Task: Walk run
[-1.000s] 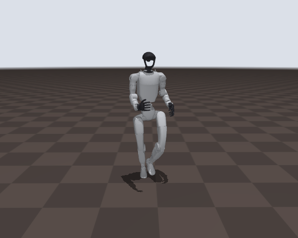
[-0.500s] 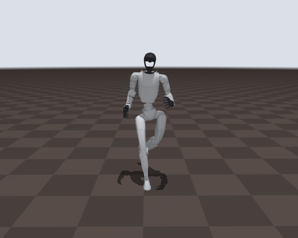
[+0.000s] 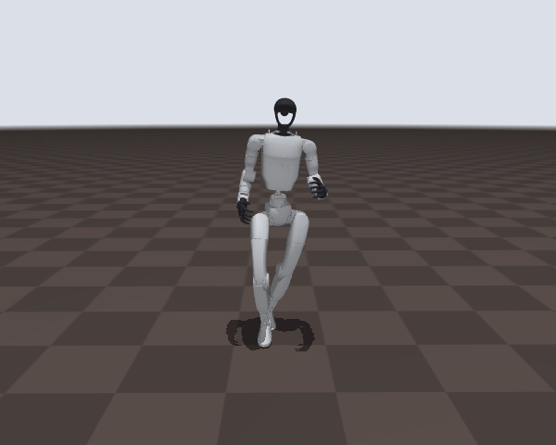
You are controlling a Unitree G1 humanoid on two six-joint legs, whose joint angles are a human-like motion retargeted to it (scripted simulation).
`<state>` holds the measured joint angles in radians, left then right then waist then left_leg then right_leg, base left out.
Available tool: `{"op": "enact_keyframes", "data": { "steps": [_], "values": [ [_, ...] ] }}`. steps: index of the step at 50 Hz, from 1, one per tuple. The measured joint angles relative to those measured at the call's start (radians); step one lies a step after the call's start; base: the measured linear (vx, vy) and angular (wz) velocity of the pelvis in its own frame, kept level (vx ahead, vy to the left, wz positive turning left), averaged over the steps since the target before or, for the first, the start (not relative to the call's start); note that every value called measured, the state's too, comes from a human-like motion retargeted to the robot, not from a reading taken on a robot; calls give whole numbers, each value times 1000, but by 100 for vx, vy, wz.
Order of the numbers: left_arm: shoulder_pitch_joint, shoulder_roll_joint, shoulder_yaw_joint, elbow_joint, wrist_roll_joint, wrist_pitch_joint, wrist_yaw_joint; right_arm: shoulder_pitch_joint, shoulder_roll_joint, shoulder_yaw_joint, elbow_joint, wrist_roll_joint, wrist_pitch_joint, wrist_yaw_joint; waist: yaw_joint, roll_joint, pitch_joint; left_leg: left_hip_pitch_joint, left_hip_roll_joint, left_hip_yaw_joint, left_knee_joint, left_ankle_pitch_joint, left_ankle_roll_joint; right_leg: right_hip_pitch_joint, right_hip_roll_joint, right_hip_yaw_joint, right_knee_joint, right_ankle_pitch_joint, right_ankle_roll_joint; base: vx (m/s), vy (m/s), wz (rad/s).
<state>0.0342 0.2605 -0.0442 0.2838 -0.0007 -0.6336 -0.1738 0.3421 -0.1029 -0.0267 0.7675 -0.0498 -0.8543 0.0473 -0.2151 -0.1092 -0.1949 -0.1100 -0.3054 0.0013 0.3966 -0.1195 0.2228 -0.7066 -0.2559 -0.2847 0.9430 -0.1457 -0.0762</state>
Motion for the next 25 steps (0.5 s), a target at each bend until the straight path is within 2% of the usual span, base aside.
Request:
{"op": "enact_keyframes", "data": {
  "steps": [2, 3, 5, 6, 7, 8, 9, 10, 12, 13, 14, 15, 17, 18, 20, 21, 22, 23, 25],
  "values": [
    [29, 11, 30, -100, 4, 30, 5, 12, -40, -23, -28, 6, -39, -29, -93, -16, 69, 167, -1, 10, -12, 325, -29, 31, 0, 11, -370, -1, 74, 200, -22, 91],
    [44, 15, 52, -138, -8, 35, 9, 4, -48, -20, -34, 14, -48, -48, -126, -36, 96, 225, 1, 50, 5, 437, -27, 57, 0, 55, -520, 3, 115, 192, -30, 25],
    [68, 12, 107, -169, -37, 40, 5, -55, -41, 27, -47, 44, -55, -68, -137, -93, 142, 265, -27, 120, 112, 491, -1, 101, -9, 159, -656, -14, 137, 207, -41, -57],
    [76, -2, 130, -146, -29, 41, -6, -106, -26, 56, -47, 51, -48, -64, -129, -127, 162, 242, -17, 183, 222, 409, 23, 127, -10, 207, -639, 14, 118, 198, -46, -77],
    [85, -12, 149, -116, -16, 38, -17, -161, -11, 83, -44, 54, -39, -59, -114, -148, 182, 208, 14, 237, 343, 325, 39, 152, 7, 228, -597, 36, 61, 190, -50, -70],
    [96, -14, 159, -72, 6, 29, -28, -220, 6, 105, -38, 48, -26, -54, -85, -142, 203, 152, 85, 272, 484, 235, 39, 171, 59, 196, -506, 47, -72, 208, -49, -66],
    [120, -15, 147, -24, 31, 17, -32, -260, 12, 119, -32, 49, -15, -57, -39, -116, 202, 61, 125, 268, 608, 151, 39, 179, 85, 194, -409, -8, -109, 219, -41, -53],
    [150, -14, 123, 26, 57, 5, -33, -291, 14, 129, -26, 53, -4, -64, 16, -81, 189, -48, 148, 243, 724, 70, 39, 180, 96, 207, -308, -95, -96, 248, -15, -28],
    [249, -30, 48, 114, 104, -21, -48, -286, 33, 125, -38, 59, 6, -62, 142, -45, 128, -261, 166, 242, 800, -12, 29, 287, 81, 156, -309, -179, -67, 224, 5, -22],
    [284, -25, 18, 143, 115, -23, -79, -298, 39, 137, -47, 70, 15, -84, 215, -45, 81, -341, 157, 237, 721, -27, -2, 360, 96, 153, -372, -192, -51, 189, 0, -20],
    [310, -7, 7, 159, 121, -32, -113, -305, 43, 134, -70, 82, 30, -96, 268, -29, 63, -384, 167, 224, 609, -32, -20, 438, 141, 126, -423, -172, -44, 248, -9, -1],
    [331, 17, 5, 169, 126, -45, -148, -309, 46, 122, -101, 95, 48, -104, 310, -4, 61, -410, 188, 207, 479, -33, -33, 518, 200, 87, -468, -134, -42, 295, -17, -8],
    [367, 65, 45, 143, 122, -86, -152, -317, 51, 121, -196, 121, 79, -79, 374, 43, 95, -410, 190, 123, 157, 15, -135, 678, 301, 85, -546, 99, 2, 240, -23, -61],
    [382, 89, 62, 129, 109, -106, -124, -318, 41, 135, -254, 144, 95, -68, 404, 62, 117, -389, 201, 87, 1, 39, -191, 750, 327, 69, -569, 252, 33, 216, -25, -83],
    [376, 86, 95, 118, 75, -141, -81, -314, 10, 142, -340, 171, 120, -41, 442, 87, 152, -354, 246, 55, -195, 31, -264, 842, 362, 77, -544, 449, 109, 178, -23, -47],
    [333, 67, 102, 120, 67, -148, -77, -312, 0, 123, -364, 169, 130, -21, 441, 124, 173, -333, 277, 36, -208, 24, -279, 850, 374, 23, -472, 440, 98, 98, -24, 14],
    [284, 51, 105, 122, 63, -149, -74, -311, -9, 101, -380, 167, 138, -5, 440, 160, 202, -316, 300, 25, -199, 31, -268, 847, 378, -27, -384, 409, 75, 112, -26, 33],
    [219, 40, 102, 122, 65, -138, -73, -313, -18, 77, -377, 162, 141, 5, 441, 192, 244, -306, 311, 30, -147, 65, -203, 820, 363, -72, -261, 335, 28, 187, -23, 43],
    [124, 32, 77, 102, 63, -119, -69, -287, -10, 25, -321, 144, 119, 20, 389, 198, 280, -325, 231, 19, 75, 39, 23, 712, 275, -153, -44, 210, -23, 225, -15, 36]
  ]
}}
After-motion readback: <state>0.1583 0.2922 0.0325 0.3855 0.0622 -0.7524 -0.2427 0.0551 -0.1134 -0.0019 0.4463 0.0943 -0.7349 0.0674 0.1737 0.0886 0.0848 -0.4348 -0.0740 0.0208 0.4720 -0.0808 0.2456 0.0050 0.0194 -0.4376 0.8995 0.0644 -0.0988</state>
